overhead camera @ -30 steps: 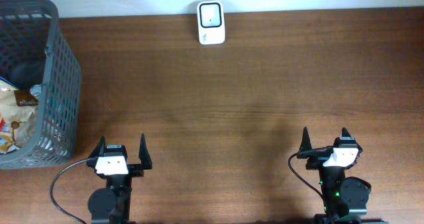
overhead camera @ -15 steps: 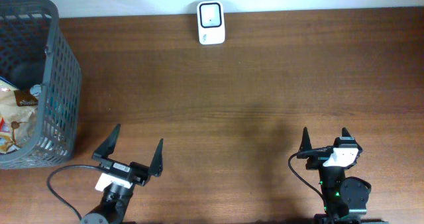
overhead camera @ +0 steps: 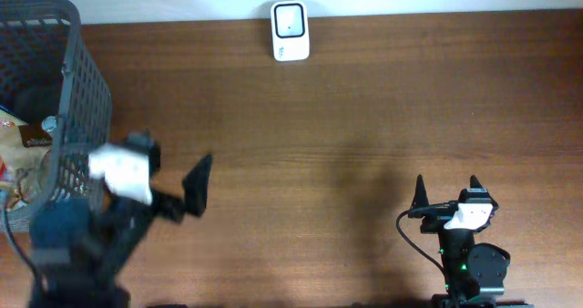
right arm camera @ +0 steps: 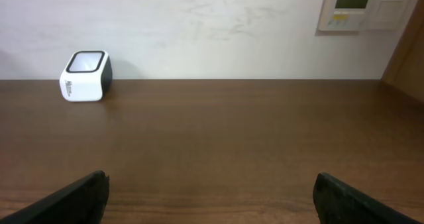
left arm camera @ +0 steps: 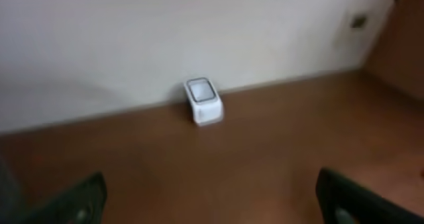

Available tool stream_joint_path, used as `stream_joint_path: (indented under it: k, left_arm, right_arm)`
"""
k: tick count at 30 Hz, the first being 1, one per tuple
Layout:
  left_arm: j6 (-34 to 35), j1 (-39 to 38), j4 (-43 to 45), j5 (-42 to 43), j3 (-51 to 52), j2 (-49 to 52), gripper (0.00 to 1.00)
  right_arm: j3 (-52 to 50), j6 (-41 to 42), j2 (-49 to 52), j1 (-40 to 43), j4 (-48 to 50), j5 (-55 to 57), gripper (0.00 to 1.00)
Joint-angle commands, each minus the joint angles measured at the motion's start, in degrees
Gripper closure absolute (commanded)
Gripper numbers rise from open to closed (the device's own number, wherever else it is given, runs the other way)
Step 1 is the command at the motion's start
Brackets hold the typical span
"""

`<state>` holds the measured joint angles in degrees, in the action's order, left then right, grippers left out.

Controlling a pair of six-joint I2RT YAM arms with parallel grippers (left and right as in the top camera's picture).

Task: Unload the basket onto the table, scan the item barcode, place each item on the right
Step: 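Move the left gripper over the grey basket and reach down inside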

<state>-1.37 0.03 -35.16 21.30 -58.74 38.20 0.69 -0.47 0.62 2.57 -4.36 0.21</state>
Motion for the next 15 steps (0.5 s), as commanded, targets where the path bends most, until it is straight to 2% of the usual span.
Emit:
stream_joint_path:
  k: [1, 4, 8, 10, 13, 15]
  left_arm:
    - [-3.19, 0.28, -9.60, 0.59, -19.21, 16.65, 0.01]
    - [-2.60, 1.11, -24.44, -1.18, -37.03, 30.23, 0.01]
    - [-2.60, 1.38, -36.92, -0.96, -55.19, 45.09, 0.01]
    - [-2.45, 1.57, -38.23, -2.32, -59.28, 48.98, 0.01]
    - [9.03, 6.21, -36.20, -9.22, -63.06, 52.61, 0.01]
    - [12.31, 11.15, -33.90, -10.36, -63.91, 53.31, 0.01]
  right_arm:
    - [-0.37, -0.13, -0.42, -0.31, -0.35, 0.46, 0.02]
    - [-0.37, -0.13, -0.42, -0.31, -0.35, 0.48, 0.02]
    - [-0.37, -0.13, -0.42, -0.31, -0.35, 0.46, 0.02]
    - [-0.37, -0.13, -0.42, -0.31, -0.35, 0.46, 0.02]
    - [-0.37, -0.13, -0.42, -0.31, -0.35, 0.48, 0.02]
    - [-0.37, -0.13, -0.42, -0.31, -0.35, 0.48, 0.02]
